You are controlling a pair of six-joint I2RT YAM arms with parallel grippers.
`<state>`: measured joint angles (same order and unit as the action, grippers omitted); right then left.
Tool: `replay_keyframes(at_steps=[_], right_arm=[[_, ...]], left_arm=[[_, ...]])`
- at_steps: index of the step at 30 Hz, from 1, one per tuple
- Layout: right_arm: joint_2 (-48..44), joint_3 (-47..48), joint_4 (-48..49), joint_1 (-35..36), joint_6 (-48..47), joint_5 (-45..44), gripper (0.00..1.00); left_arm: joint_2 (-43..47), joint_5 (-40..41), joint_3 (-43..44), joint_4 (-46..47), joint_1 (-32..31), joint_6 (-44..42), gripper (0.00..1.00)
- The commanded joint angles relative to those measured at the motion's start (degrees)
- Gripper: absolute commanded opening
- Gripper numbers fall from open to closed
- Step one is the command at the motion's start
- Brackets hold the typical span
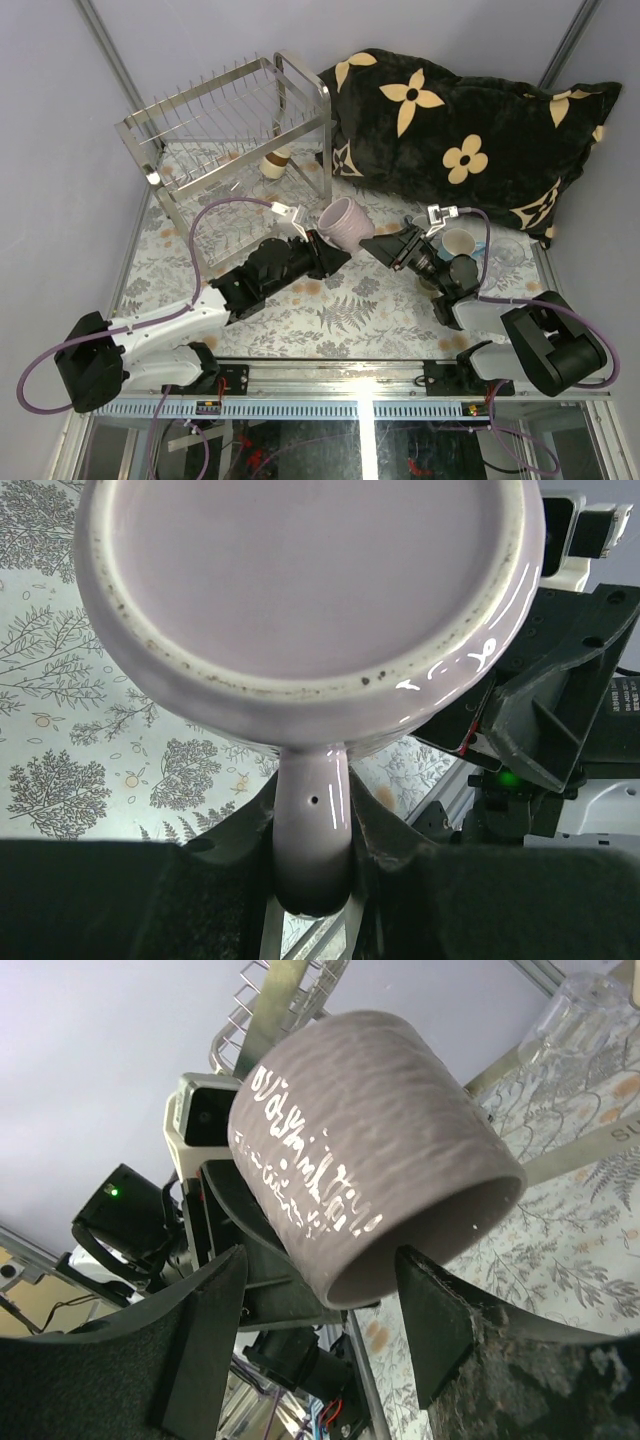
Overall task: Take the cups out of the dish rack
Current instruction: Place the cup at the center of the board.
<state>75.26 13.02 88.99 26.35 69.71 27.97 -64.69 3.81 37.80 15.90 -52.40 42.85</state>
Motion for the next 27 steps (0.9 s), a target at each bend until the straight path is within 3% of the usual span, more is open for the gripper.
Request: replay_keyframes(at_steps=[1,9,16,22,27], right_arm=[[0.7,3.0,8.7,0.2,0.7,-0.5,0.68],[1.6,4.4,8.8,0.6,0.4,-1.8,0.61],[-0.1,3.6,8.7,0.7,-0.4,-3.2,0.38],[-0.5,2.9,8.7,0.8,-0.3,-4.5,0.0],[-1.8,2.2,8.7,0.9,-0.8,-5.3,0.0]], left_arm=[[0.7,-1.2,2.2,10.4,-0.4,0.9,0.0],[-2.3,-4.6,2.1,15.2,-0.4,4.7,0.0],[-3.8,-5.9,0.8,18.5,-0.7,7.2,0.0],[-4.5,-7.0,0.1,20.3,-0.9,8.8,0.0],[-4.0,-6.7,-0.1,20.0,-0.9,8.8,0.01]])
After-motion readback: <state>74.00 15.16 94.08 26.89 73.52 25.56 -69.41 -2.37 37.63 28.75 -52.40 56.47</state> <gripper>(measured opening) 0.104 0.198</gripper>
